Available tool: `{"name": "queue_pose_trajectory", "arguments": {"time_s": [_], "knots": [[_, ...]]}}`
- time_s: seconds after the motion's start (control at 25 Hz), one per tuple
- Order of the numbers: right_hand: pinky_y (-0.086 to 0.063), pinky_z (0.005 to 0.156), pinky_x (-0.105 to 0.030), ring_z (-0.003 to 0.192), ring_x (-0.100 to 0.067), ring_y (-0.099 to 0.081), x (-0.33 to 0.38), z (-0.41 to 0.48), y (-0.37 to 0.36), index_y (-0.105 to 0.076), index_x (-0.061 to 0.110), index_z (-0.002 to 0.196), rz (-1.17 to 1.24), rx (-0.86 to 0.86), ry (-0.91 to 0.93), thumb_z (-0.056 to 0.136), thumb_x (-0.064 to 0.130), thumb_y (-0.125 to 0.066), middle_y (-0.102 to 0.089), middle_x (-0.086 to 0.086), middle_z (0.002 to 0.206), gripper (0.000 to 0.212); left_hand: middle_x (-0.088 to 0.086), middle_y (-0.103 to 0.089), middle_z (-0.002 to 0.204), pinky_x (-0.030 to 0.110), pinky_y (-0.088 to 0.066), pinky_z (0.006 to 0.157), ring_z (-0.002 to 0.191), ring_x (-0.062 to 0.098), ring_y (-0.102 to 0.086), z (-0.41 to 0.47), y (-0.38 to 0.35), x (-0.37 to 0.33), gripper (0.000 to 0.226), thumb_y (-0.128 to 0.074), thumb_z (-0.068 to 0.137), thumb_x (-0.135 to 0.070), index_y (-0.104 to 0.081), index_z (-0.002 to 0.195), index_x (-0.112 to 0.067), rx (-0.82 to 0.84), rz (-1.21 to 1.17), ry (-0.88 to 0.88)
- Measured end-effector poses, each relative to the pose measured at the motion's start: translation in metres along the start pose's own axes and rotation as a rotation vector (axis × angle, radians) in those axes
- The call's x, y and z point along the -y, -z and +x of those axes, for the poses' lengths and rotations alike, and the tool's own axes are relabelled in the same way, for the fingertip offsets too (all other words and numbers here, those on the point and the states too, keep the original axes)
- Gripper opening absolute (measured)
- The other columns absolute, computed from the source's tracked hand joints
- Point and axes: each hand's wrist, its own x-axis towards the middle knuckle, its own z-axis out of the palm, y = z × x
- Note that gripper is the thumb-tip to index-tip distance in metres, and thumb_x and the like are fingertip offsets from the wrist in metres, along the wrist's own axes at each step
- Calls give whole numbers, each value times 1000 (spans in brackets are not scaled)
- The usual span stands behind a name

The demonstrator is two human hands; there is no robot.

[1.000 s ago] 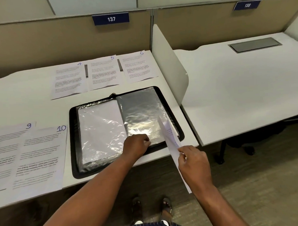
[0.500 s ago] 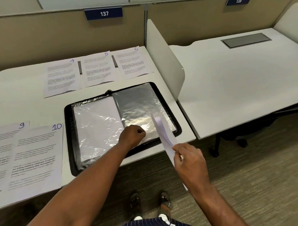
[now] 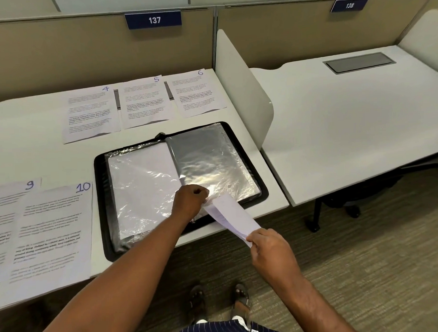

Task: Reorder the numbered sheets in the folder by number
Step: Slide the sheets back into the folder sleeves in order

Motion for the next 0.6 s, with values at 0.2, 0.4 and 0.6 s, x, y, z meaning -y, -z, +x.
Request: {"name": "queue_pose_trajectory", "arguments": {"time_s": [0.2, 0.4, 0.6], "knots": [[-56, 80, -28, 92, -15, -62, 16, 17, 8, -76, 16, 111, -24, 57, -5, 92, 12, -65, -73, 2, 107, 23, -9, -74, 101, 26, -44, 73, 87, 12, -66, -33, -12, 2, 18, -61, 96, -33, -76, 102, -25, -188, 272, -177], [-53, 82, -26, 91, -14, -59, 29, 43, 7, -74, 13, 112, 22, 27, 21, 95, 11, -59, -69, 0, 104, 23, -6, -73, 99, 32, -46, 72, 88, 19, -66, -37, -16, 13, 15, -63, 94, -29, -76, 100, -23, -278, 479, -432], [-51, 87, -22, 96, -10, -62, 29, 62, -11, -72, 12, 119, 200, 2, 25, 95, 7, -60, -69, 1, 109, 27, -2, -74, 87, 36, -46, 66, 77, 23, -64, -30, -13, 17, 10, -69, 87, -24, -77, 89, -20, -304, 617, -600]]}}
